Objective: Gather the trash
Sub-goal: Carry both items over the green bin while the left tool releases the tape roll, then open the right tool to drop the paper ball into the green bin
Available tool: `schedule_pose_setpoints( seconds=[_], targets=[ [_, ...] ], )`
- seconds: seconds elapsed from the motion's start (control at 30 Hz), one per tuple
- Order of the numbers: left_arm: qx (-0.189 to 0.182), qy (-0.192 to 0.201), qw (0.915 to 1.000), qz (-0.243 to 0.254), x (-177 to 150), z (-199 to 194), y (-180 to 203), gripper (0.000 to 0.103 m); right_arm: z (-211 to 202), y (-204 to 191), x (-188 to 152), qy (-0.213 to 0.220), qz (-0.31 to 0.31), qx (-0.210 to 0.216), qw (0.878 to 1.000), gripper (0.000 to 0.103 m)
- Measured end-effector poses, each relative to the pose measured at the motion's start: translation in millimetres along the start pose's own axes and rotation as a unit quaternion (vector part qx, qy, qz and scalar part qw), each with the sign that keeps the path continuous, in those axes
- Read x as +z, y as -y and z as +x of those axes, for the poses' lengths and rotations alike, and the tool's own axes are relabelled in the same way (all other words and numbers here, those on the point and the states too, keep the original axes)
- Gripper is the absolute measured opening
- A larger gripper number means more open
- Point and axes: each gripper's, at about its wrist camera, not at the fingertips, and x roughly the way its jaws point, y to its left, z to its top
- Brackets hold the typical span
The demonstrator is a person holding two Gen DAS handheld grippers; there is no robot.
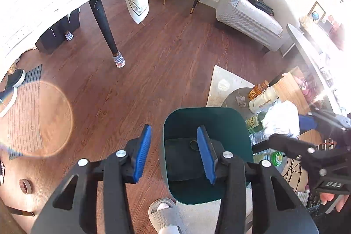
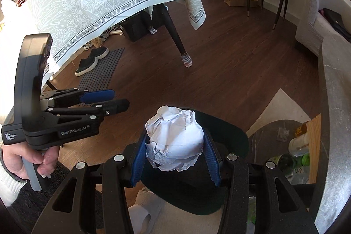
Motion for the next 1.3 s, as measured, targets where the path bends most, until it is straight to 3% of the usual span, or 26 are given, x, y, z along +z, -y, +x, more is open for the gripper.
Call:
schedule_pose_setpoints(
  seconds=[0.37, 0.53, 0.77, 0.9, 1.03, 1.3],
  targets=[
    [-0.015, 0.040, 0.9991, 0.001, 16, -37, 8, 0.029, 58, 3, -19, -0.071, 0.001, -0.009, 0.997, 0.049],
    [-0.034, 0.061, 0.9976, -0.004, 25, -54, 13, 0.029, 84, 9, -37, -0.112, -0.007, -0.026, 0.993, 0.051],
    [-0.037, 0.093, 0.9950, 0.009, 36, -79, 24, 0.029, 87, 12, -53, -0.127, -0.017, -0.036, 0.991, 0.056],
    [-0.042, 0.113, 0.9927, 0.010, 41, -94, 33, 0.029, 78, 14, -53, -0.116, -0.016, -0.029, 0.993, 0.063],
    [-0.046, 0.122, 0.9913, 0.015, 44, -103, 41, 0.029, 62, 12, -51, -0.098, -0.021, -0.020, 0.995, 0.063],
    [-0.061, 0.145, 0.9873, 0.023, 54, -118, 59, 0.032, -15, -4, -31, -0.002, -0.037, 0.003, 0.999, 0.060]
  ],
)
